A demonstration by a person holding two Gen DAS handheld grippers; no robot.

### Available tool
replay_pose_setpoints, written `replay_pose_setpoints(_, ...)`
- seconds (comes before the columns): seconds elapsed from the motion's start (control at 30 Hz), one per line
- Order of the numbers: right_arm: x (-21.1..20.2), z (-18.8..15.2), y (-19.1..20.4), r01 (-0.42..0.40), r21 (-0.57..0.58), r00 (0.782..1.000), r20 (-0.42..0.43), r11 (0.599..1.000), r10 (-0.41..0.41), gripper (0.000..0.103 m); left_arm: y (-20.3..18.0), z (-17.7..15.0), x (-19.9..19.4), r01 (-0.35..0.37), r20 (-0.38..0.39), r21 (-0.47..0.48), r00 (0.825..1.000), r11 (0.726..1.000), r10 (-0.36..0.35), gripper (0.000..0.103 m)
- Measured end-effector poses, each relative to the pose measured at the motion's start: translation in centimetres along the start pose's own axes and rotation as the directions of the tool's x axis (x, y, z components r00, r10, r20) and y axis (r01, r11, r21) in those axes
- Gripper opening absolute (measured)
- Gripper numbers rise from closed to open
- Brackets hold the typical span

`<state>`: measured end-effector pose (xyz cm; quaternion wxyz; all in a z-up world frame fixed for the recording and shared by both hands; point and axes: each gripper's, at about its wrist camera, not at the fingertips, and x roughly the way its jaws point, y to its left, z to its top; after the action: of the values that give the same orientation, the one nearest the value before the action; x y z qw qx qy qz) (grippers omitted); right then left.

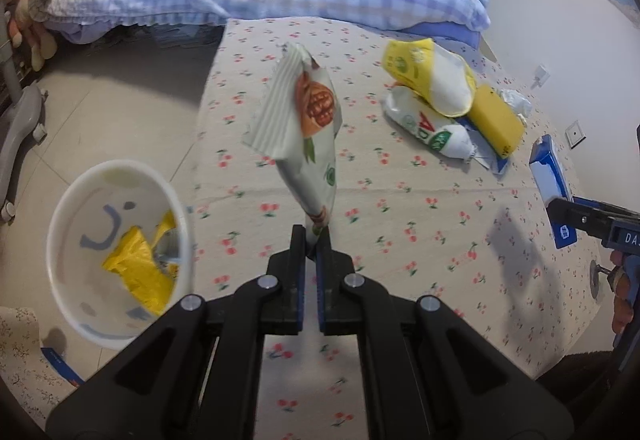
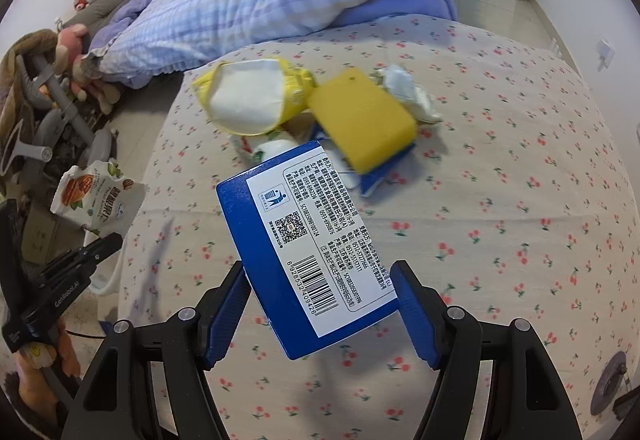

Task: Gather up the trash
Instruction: 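Carry the wrapper over the bin and release it while right tool holds blue box, then carry the blue box over the white bin and open the right tool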

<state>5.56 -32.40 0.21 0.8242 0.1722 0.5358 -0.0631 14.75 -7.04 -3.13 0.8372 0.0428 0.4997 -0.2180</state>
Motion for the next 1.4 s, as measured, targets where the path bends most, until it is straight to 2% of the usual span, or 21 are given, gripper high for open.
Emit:
replay_pose_setpoints(0.5,3.1,-0.3,10.0,-0.048,-0.13,0.999,-0.032,0.99,0.044,0.072,11.7,-4.1,-2.9,-0.106,-0.037,-0.159,0.994,0.982,0.101,0.005)
replay_pose_setpoints(0.67,4.4,-0.6,13.2,-0.06,-0.172,0.997,-0.053,0.983,0.051,0.073,14.0,-4.8,-3.2,-0.115,-0.047,-0.192,0.993,0.975,0.108,0.005)
replay_pose_setpoints(0.73,4.9,-0.5,14.2,-0.069,-0.179,0.996,-0.06,0.982,0.059,0.073,14.6,-5.0,-3.3,-0.121,-0.056,-0.204,0.992,0.971,0.112,0.02)
replay_pose_setpoints(0.77,5.1,-0.5,14.6,-0.072,-0.181,0.996,-0.062,0.981,0.061,0.073,15.0,-5.1,-3.2,-0.123,-0.07,-0.214,0.991,0.969,0.11,0.051)
replay_pose_setpoints(0.83,5.6,-0.4,15.8,-0.079,-0.189,0.995,-0.069,0.979,0.067,0.073,15.5,-5.4,-3.6,-0.166,-0.075,-0.235,0.986,0.958,0.152,0.087)
replay_pose_setpoints(0.9,6.2,-0.3,16.7,-0.084,-0.195,0.995,-0.074,0.977,0.071,0.073,15.8,-5.6,-4.1,-0.209,-0.071,-0.231,0.978,0.95,0.198,0.089)
replay_pose_setpoints(1.03,7.3,-0.2,18.8,-0.101,-0.211,0.993,-0.088,0.972,0.084,0.073,17.0,-6.4,-4.5,-0.259,-0.093,-0.219,0.965,0.941,0.244,0.092)
replay_pose_setpoints(1.4,10.8,-0.4,25.5,-0.15,-0.273,0.986,-0.118,0.95,0.122,0.073,20.1,-8.3,-5.8,-0.274,-0.116,-0.283,0.961,0.919,0.25,0.095)
